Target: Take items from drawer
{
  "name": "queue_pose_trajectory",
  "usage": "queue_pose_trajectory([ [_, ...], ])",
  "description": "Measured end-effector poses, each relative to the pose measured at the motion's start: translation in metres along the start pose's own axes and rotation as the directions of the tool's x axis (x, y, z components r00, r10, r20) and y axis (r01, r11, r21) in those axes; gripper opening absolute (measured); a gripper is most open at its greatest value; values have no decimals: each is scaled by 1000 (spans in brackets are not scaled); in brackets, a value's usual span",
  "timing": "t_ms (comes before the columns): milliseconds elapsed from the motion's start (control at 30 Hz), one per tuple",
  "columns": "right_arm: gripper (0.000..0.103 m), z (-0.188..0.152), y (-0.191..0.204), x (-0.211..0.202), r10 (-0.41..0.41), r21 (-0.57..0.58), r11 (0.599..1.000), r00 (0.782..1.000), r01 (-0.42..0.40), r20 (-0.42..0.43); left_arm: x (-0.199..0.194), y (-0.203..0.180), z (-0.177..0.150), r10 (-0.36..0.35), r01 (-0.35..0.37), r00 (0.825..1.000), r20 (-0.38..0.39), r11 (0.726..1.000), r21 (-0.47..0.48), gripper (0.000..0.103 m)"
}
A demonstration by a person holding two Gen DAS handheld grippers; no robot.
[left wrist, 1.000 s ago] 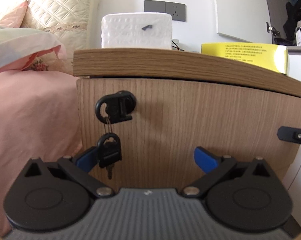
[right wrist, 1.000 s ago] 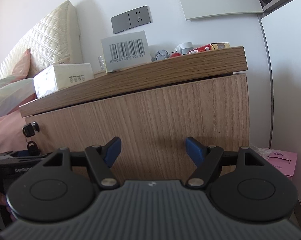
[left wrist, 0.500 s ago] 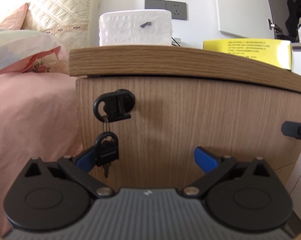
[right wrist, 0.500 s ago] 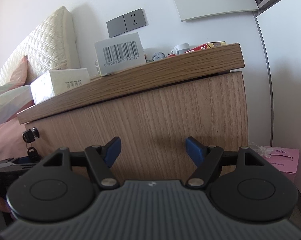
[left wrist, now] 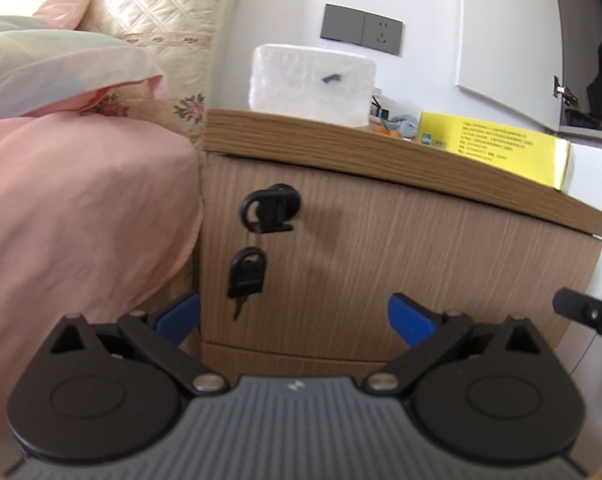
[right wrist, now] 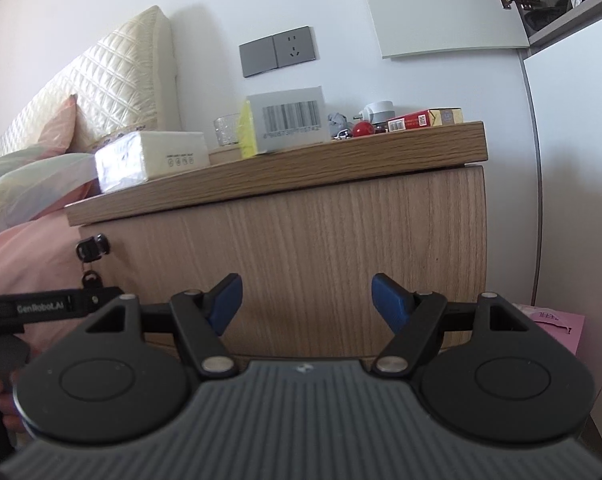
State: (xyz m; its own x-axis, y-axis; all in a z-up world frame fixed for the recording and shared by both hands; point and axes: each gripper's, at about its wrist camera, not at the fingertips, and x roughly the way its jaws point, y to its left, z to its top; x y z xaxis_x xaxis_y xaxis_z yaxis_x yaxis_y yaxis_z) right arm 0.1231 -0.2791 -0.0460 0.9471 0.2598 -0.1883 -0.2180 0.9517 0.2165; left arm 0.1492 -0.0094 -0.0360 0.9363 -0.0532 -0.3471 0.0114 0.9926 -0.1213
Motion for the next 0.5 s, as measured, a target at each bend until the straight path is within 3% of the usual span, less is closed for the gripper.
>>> queue_pose_trajectory([
  [300,74,-12,13,-17,5,-20,1000,1000,-4,7,-36,-7,-7,-19,19,1000,-6,1000,-4,102],
  [500,74,-16,16,-27,-12,-44,999,999,14,30,-57,-15,-17,8,-9,999,38,999,39,102],
])
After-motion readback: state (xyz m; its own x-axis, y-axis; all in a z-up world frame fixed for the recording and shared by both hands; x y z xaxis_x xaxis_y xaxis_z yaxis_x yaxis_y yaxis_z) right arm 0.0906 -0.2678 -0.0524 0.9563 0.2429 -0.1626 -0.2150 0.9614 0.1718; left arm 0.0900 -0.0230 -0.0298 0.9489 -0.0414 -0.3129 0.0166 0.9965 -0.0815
